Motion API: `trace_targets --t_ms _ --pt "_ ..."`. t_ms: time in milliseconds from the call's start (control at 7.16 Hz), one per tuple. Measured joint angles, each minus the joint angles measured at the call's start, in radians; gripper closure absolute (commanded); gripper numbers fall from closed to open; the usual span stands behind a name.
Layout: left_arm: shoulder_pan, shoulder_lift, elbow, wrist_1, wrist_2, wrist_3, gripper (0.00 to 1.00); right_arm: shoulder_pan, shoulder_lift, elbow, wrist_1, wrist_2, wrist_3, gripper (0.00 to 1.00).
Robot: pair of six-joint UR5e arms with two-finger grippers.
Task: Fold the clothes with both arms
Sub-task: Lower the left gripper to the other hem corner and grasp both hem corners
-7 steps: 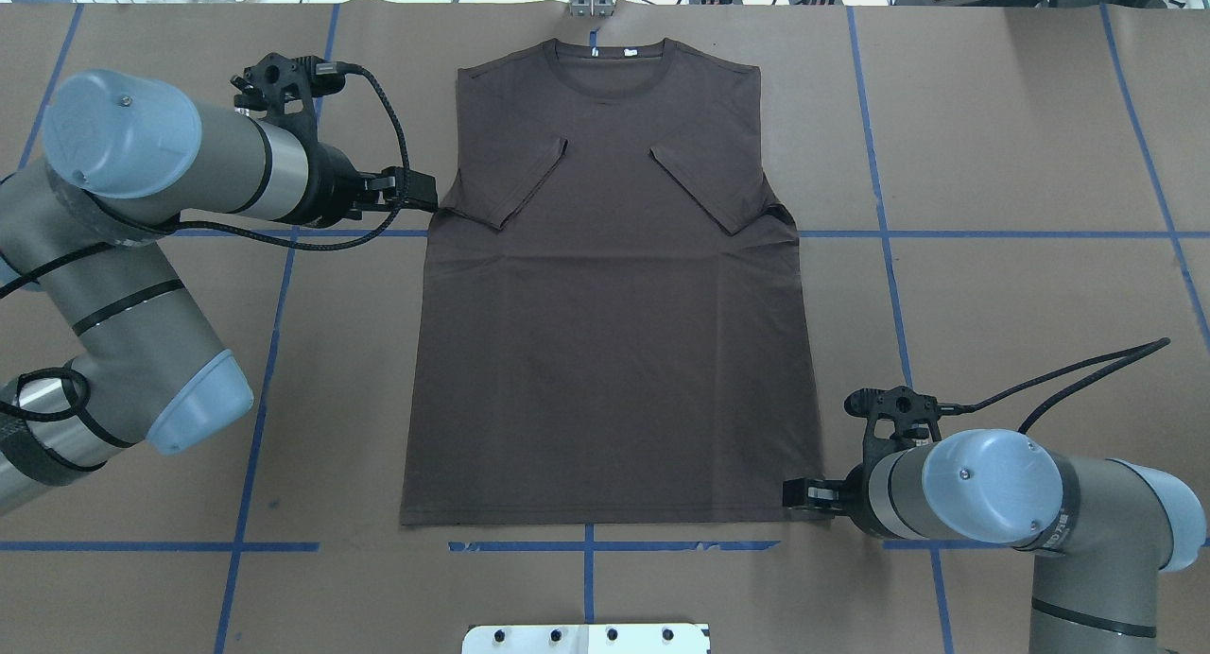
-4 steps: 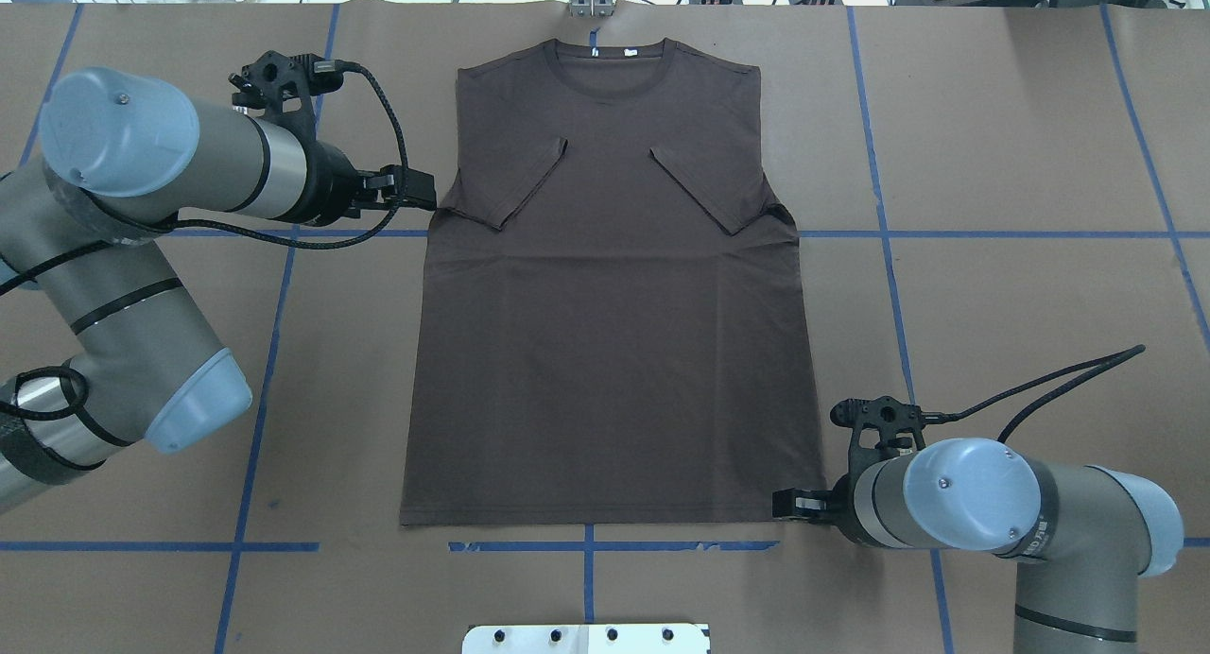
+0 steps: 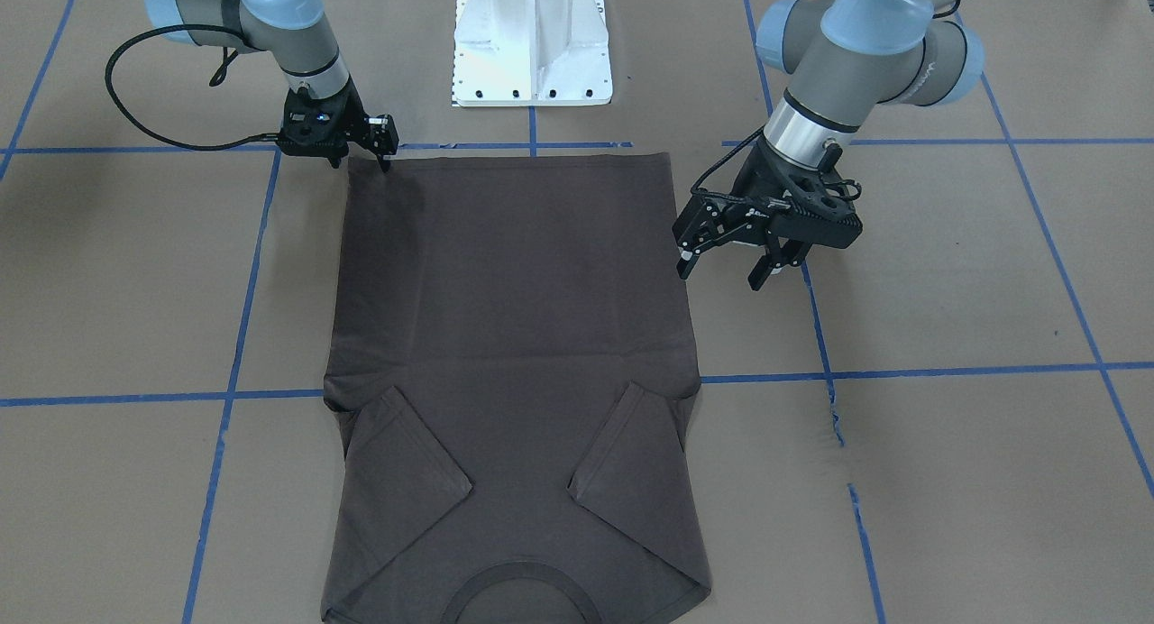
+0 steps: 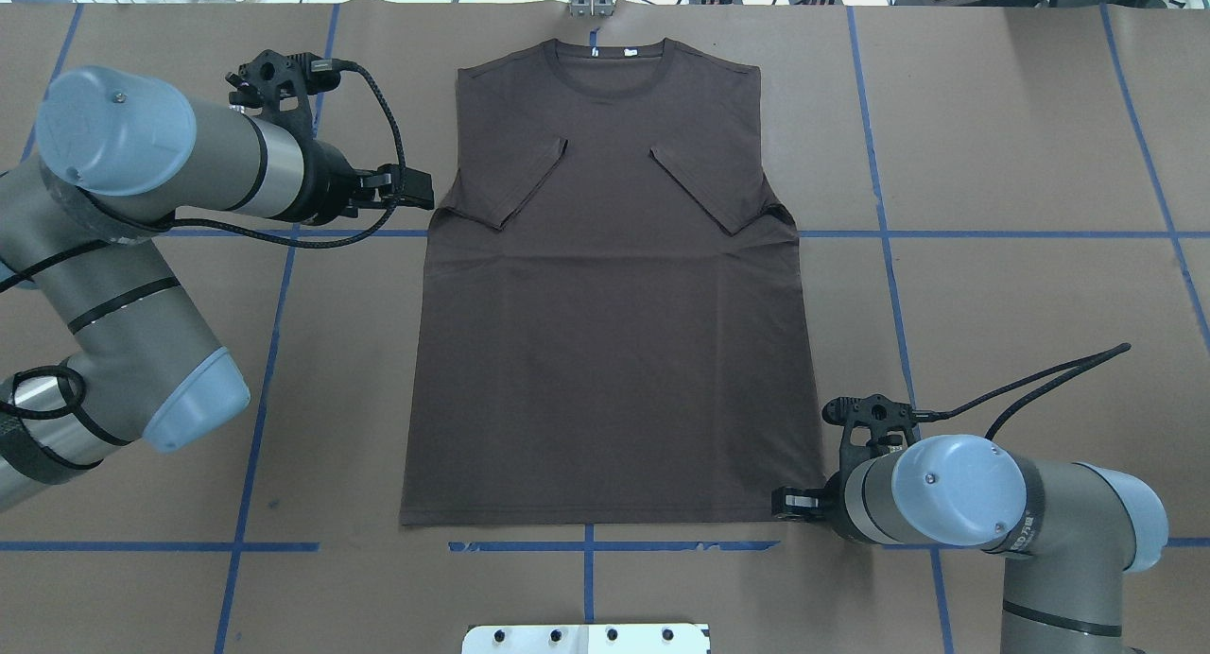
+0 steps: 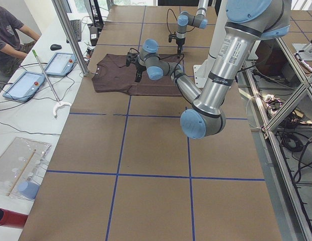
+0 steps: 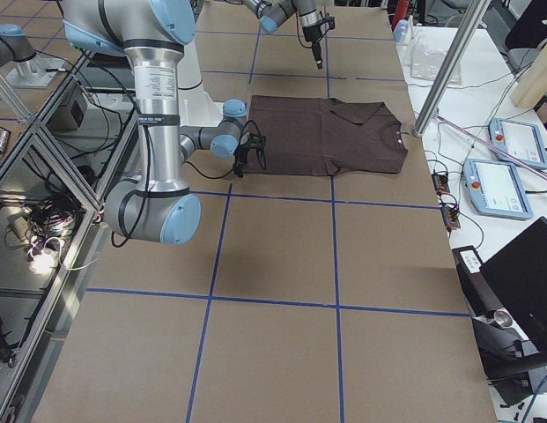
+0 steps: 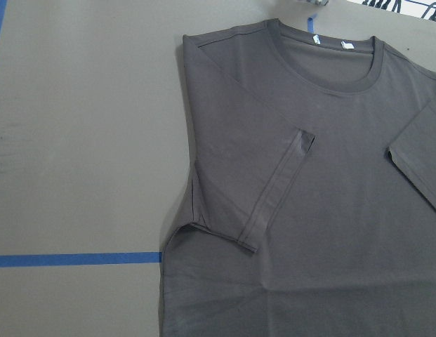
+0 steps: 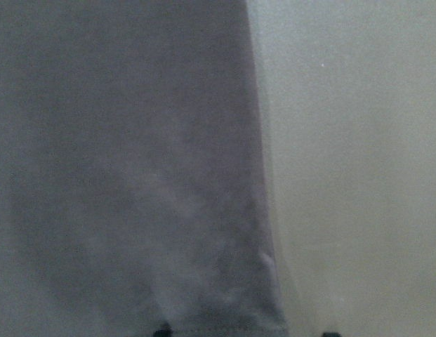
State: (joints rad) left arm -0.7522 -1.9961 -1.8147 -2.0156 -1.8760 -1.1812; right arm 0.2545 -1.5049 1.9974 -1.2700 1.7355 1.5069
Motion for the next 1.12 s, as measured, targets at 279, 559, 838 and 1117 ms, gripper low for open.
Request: trace_targets --t_ms 279,559,838,1117 --pt "-0.003 0.001 0.000 0.000 0.000 0.000 0.00 0.006 -0.001 0.007 0.001 0.004 -0.001 0.86" --pt "-0.005 0.002 0.000 0.000 0.000 0.001 0.00 0.012 -0.004 0.022 0.000 0.005 -0.002 1.00" --pt "-0.005 0.003 0.000 0.000 0.000 0.000 0.00 0.014 -0.006 0.030 0.000 0.003 -0.001 1.00" --pt "-0.001 0.015 -0.001 0.001 -0.002 -0.036 0.00 0.023 -0.009 0.055 0.001 0.000 -0.001 1.00"
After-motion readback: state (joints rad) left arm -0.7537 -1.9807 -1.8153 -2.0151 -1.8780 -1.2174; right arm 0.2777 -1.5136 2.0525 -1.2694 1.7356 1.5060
